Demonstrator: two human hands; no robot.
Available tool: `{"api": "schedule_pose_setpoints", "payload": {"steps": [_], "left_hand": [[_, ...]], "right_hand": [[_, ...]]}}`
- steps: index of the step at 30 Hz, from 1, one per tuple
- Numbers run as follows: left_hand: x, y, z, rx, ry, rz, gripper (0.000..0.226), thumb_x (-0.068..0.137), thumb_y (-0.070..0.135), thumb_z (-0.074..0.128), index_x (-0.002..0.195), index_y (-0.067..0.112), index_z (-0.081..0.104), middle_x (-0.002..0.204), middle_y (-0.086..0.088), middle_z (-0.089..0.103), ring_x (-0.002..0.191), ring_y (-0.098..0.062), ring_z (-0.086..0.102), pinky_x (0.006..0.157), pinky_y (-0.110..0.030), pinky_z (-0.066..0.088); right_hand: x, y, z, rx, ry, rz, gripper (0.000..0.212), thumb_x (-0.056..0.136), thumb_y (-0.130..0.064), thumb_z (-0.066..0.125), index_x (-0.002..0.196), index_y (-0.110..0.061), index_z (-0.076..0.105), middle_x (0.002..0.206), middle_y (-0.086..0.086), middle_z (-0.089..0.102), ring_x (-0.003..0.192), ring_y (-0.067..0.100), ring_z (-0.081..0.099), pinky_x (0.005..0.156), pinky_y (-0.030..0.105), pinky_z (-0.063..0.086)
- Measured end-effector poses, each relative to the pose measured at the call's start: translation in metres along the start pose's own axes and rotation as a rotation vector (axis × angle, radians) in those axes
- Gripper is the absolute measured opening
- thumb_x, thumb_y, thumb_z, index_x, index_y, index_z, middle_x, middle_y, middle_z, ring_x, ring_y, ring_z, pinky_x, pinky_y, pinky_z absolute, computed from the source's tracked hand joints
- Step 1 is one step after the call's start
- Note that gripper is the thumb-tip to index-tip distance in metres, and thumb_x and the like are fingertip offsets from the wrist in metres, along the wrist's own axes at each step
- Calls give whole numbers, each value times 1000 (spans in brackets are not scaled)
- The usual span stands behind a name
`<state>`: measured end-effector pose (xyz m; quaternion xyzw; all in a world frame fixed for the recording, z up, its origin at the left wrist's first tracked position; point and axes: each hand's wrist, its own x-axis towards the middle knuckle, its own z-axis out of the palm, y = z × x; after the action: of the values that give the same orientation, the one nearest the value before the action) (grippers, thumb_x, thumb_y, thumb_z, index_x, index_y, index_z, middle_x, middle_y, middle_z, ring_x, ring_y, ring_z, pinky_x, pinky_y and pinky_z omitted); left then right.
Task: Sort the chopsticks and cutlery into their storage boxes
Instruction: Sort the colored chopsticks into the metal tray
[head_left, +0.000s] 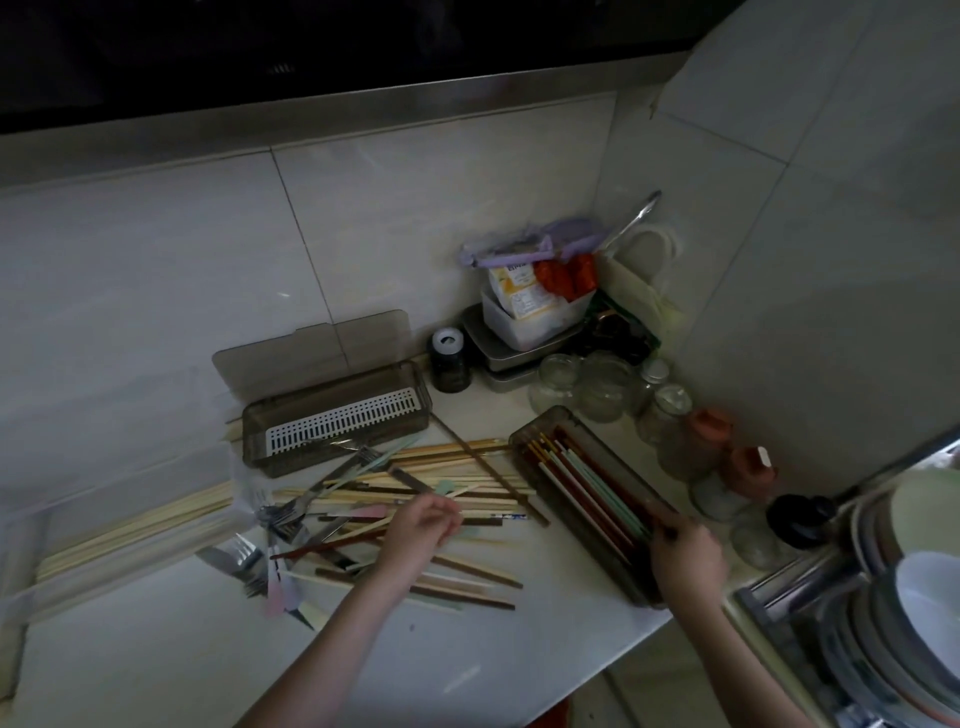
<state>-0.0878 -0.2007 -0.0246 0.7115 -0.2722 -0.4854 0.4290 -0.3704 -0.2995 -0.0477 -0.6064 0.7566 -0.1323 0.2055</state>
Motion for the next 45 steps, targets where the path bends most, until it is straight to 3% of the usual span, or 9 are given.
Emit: {"api": "schedule_pose_setpoints", "payload": {"steps": [2,6,13,20,25,29,32,36,45], "left_hand": [[4,-12,-6,136,46,48,12,91,4,56,93,10,66,93,-3,70,90,-17,66,79,-27,53],[5,-31,-20,417,77,164,17,87,5,61,81,21,64,87,4,66,84,-11,62,69,-16,44],[-3,-47,-33,823,-64,246,20,85,17,67,89,34,57,94,17,56,88,-1,57,74,-10,43],[-16,-63,-39,936,10,437,16,83,25,68,100,24,69,100,12,61,91,-2,54,78,-12,41],[-28,-76,-49,919,77,462,16,85,23,67,100,21,70,101,9,64,94,-6,55,83,-16,42],[-36,-83,-60,930,101,467,16,81,14,67,97,14,71,104,0,67,101,-17,59,85,-20,40],[-42,-91,-67,908,151,459,15,79,6,65,91,13,71,102,-2,68,100,-18,60,82,-18,39],[-48,-93,-75,866,288,425,16,78,1,64,85,14,69,93,2,66,92,-17,59,71,-21,40],[-44,-79,-89,861,343,409,20,81,7,64,96,19,70,100,6,66,98,-11,58,83,-20,42]], "right_hand": [[2,-6,1,10,-34,-104,50,84,-1,43,122,-27,63,90,15,61,81,32,59,64,31,44],[9,-17,3,-99,-111,-314,68,81,13,36,134,-28,52,122,15,53,112,31,49,91,35,43],[14,-19,6,-205,-266,-324,45,91,0,44,123,-28,61,121,7,56,99,22,59,84,32,51],[-17,-46,12,-121,14,-516,36,84,-4,54,113,-20,68,116,6,61,107,28,53,90,43,47],[-55,-70,43,-120,-227,-836,25,89,-12,53,106,-28,64,115,-6,58,107,14,53,93,36,47],[-79,-90,68,-213,-344,-1009,23,89,-14,53,107,-24,65,113,1,60,110,23,53,91,32,41],[-94,-95,78,-254,-572,-1033,32,92,-20,47,123,-26,54,121,1,52,111,20,48,90,29,40],[-96,-95,83,-255,-587,-1010,33,93,-22,46,125,-29,50,124,0,50,111,19,46,91,30,42],[-76,-136,84,-135,-352,-929,32,94,-16,45,124,-26,50,117,-2,57,100,17,56,80,30,50]]}}
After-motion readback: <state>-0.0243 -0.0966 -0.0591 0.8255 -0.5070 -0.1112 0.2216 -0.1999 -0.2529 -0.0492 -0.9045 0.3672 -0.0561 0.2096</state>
